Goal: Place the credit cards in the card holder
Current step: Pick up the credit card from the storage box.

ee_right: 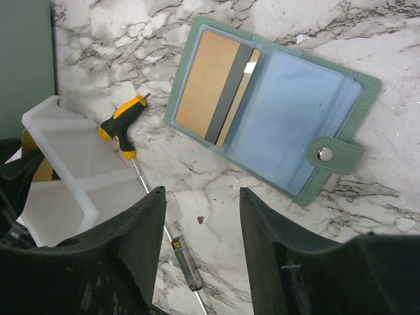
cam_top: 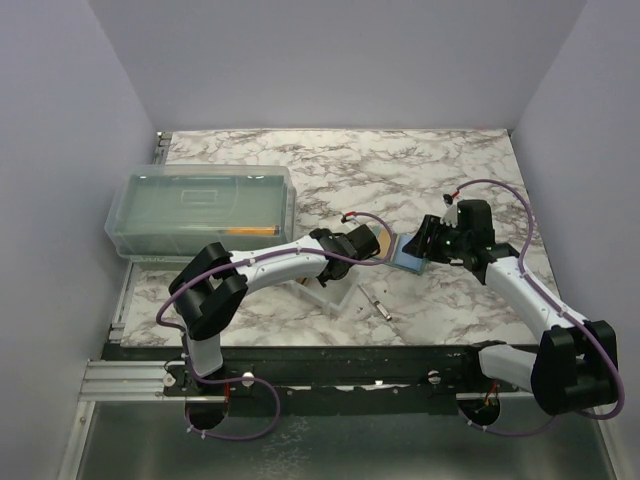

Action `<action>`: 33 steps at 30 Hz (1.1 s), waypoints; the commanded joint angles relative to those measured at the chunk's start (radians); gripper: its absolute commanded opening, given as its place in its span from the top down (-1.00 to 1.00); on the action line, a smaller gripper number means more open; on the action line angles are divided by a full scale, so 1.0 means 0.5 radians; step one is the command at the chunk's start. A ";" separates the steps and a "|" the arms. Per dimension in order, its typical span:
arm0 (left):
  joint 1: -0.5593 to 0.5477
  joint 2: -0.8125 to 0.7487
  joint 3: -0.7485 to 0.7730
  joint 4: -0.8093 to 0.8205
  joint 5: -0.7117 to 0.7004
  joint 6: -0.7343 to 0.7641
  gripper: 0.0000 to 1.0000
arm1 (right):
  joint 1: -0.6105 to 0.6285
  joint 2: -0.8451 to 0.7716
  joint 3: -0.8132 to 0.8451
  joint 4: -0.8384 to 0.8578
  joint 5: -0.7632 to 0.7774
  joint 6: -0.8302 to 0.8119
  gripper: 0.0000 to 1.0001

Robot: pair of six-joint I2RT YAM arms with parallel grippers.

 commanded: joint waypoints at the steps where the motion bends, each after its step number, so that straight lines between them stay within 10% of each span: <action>1: 0.014 -0.050 -0.007 -0.067 -0.131 0.043 0.35 | 0.006 0.015 0.002 0.031 -0.037 0.006 -0.04; 13: 0.014 -0.050 -0.001 -0.068 -0.009 0.042 0.87 | 0.007 0.010 0.001 0.024 -0.037 0.009 -0.03; 33: 0.049 -0.228 0.234 -0.242 0.388 -0.057 1.00 | 0.007 0.015 -0.002 0.012 -0.043 0.014 -0.02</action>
